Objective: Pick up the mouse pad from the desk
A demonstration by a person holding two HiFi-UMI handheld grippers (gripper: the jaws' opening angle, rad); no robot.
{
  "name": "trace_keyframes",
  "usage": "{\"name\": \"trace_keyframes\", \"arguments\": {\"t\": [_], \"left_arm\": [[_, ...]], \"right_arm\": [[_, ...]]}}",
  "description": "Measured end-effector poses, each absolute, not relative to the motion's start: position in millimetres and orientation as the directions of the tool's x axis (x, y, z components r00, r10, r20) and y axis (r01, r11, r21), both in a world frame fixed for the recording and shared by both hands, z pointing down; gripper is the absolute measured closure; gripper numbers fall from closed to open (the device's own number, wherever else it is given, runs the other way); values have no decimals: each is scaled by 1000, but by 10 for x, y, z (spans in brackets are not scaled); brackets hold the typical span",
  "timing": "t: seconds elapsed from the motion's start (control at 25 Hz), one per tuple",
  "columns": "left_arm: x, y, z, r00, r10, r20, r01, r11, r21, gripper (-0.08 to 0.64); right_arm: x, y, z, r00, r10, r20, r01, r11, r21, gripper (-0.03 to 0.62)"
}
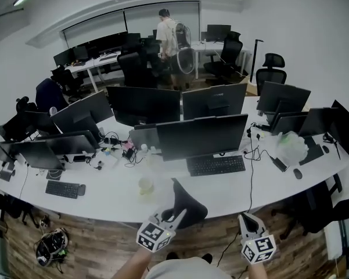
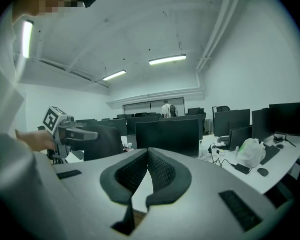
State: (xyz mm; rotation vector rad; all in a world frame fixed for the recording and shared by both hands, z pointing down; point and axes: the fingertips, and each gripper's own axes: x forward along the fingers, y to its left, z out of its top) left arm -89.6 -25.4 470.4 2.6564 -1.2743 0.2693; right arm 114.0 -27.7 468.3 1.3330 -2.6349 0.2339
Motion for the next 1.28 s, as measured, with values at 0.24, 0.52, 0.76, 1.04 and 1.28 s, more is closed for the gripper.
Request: {"name": "trace_keyframes", "arguments": {"t": [0.24, 0.52, 0.76, 1.04, 1.28], "left_arm": [[-1058, -178, 4707, 612, -757, 229, -788, -609, 92, 514], [-1129, -134, 4695, 602, -770, 211, -797, -594, 108, 515], [-1089, -164, 4688, 601, -772, 207, -799, -591, 111, 515], [-1081, -173, 4670, 600, -774, 203, -800, -590, 114, 515], [-1100, -194, 4685, 594, -777, 208, -804, -582, 123, 515]], "right_arm": [[1110, -196, 4572, -574, -791, 213, -811, 585, -12, 581], [1125, -167, 4534, -573, -793, 204, -811, 585, -2, 581], [1176, -204, 4535, -575, -791, 210, -809, 588, -1, 581], [1199, -227, 4481, -578, -789, 208, -806, 592, 7, 581], [1201, -235, 4508, -579, -787, 216, -805, 593, 2, 581]]}}
